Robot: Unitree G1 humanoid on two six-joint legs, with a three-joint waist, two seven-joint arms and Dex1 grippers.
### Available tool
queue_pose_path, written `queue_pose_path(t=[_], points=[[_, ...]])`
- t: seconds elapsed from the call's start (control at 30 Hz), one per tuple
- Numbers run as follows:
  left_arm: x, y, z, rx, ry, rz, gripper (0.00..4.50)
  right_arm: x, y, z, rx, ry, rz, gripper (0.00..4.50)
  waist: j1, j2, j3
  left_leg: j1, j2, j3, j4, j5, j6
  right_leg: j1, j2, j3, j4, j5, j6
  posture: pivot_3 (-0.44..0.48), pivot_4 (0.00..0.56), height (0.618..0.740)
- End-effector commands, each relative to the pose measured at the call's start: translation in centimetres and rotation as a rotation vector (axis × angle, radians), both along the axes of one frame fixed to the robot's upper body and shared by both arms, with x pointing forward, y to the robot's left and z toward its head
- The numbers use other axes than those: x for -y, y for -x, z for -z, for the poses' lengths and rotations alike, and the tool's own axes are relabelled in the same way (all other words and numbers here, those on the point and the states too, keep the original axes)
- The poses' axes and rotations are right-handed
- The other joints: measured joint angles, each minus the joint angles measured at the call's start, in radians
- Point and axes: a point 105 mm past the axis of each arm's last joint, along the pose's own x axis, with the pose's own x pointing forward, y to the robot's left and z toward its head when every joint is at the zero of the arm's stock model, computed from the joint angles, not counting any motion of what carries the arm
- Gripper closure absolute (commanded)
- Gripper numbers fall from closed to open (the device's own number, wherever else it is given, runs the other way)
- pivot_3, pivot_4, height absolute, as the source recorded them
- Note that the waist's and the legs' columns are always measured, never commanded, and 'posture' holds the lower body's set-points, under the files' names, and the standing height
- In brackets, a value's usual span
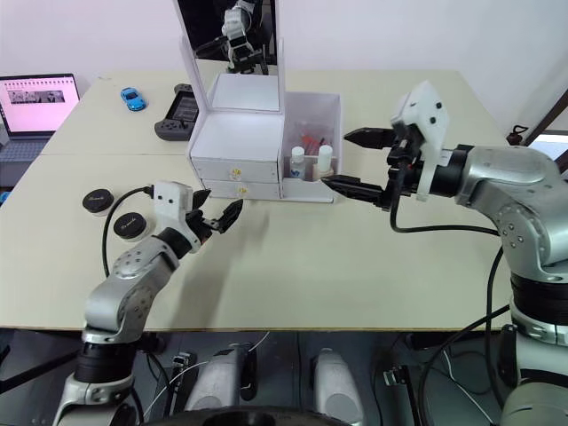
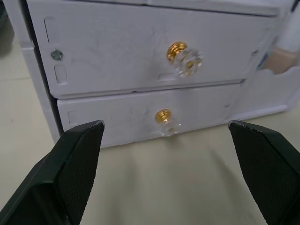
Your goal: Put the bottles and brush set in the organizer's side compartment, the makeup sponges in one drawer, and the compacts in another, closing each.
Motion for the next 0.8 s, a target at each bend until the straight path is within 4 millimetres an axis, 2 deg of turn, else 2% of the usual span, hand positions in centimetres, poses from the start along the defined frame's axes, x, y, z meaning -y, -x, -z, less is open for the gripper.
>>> queue_pose_path(t=[0.03, 0.17, 0.27, 0.4, 0.43, 0.47, 0.63, 0.8], points=[[0.8, -1.2, -0.5, 0.038, -0.020, -0.014, 0.05, 0.1, -0.4, -0.6, 0.072, 0.048, 0.049, 0.00, 0.001, 0.000, 0.000, 0.000, 0.000, 0.000, 0.000, 0.000, 0.000, 0.000, 0.000, 0.000, 0.000, 0.000, 0.000, 0.000, 0.150, 0.739], [2.5, -1.8, 0.1, 0.030, -0.012, 0.013, 0.05, 0.5, -0.5, -0.7, 0.083, 0.056, 0.085, 0.00, 0.006, 0.000, 0.000, -0.002, 0.000, 0.000, 0.001, 0.000, 0.000, -0.001, 0.000, 0.000, 0.000, 0.000, 0.000, 0.000, 0.150, 0.739], [3.4, -1.9, 0.5, 0.025, -0.009, 0.022, 1.39, 1.0, -0.9, -0.7, 0.099, 0.077, 0.123, 0.00, 0.006, 0.000, 0.000, -0.003, 0.000, -0.001, 0.002, 0.000, 0.000, -0.001, 0.000, -0.001, 0.000, 0.000, 0.000, 0.000, 0.150, 0.739], [4.2, -2.3, 0.5, 0.036, 0.005, 0.017, 3.46, 1.3, -0.9, -0.8, 0.104, 0.079, 0.142, 0.00, 0.005, 0.000, 0.000, -0.004, 0.000, -0.002, 0.002, 0.000, 0.000, -0.002, 0.000, -0.001, 0.000, 0.000, 0.000, 0.000, 0.150, 0.739], [4.3, -2.4, 0.4, 0.040, 0.010, 0.017, 4.10, 1.3, -0.9, -0.8, 0.105, 0.081, 0.146, 0.00, 0.007, 0.000, 0.000, -0.004, 0.000, -0.002, 0.002, 0.000, 0.000, -0.002, 0.000, -0.001, 0.000, 0.000, 0.000, 0.000, 0.150, 0.739], [4.4, -2.4, 0.4, 0.042, 0.011, 0.018, 4.27, 1.4, -0.9, -0.9, 0.107, 0.082, 0.150, 0.00, 0.009, 0.000, 0.000, -0.004, 0.000, -0.002, 0.002, 0.000, 0.000, -0.002, 0.000, -0.001, 0.000, 0.000, 0.000, 0.000, 0.150, 0.739], [4.8, -2.2, 0.5, 0.040, 0.014, 0.026, 4.27, 1.4, -0.9, -1.0, 0.110, 0.090, 0.152, 0.00, 0.019, 0.000, 0.000, -0.006, 0.000, -0.003, 0.005, 0.000, 0.000, -0.002, 0.000, -0.002, 0.000, 0.000, 0.000, 0.000, 0.150, 0.739], [4.8, -0.5, 0.6, 0.032, -0.004, 0.082, 4.27, 0.8, -1.1, -0.8, 0.105, 0.091, 0.140, 0.00, 0.019, 0.000, 0.000, -0.007, 0.000, -0.003, 0.007, 0.000, 0.001, -0.002, 0.000, -0.001, 0.000, 0.000, 0.000, 0.000, 0.150, 0.739]])
